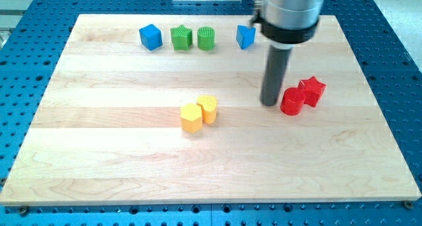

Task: Separate the red blocks on the board

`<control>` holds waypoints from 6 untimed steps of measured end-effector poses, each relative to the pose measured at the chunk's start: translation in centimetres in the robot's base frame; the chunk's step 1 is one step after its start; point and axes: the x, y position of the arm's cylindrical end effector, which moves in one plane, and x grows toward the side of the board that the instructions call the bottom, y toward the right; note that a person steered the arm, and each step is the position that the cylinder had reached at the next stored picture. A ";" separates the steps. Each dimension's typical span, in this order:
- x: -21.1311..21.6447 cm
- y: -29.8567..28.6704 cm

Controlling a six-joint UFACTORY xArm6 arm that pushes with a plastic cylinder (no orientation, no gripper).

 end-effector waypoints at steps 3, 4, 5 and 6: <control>1.3 9.6; 0.9 8.7; 1.4 5.6; -0.9 4.5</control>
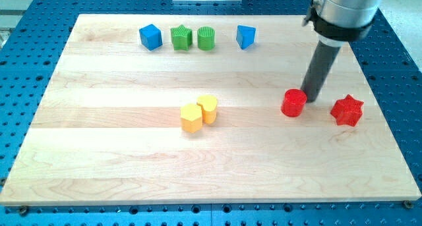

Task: Separate the red blocks on the board

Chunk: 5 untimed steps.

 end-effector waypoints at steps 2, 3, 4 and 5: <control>1.9 -6.2; 4.5 -9.2; 8.1 -5.6; 7.2 -2.3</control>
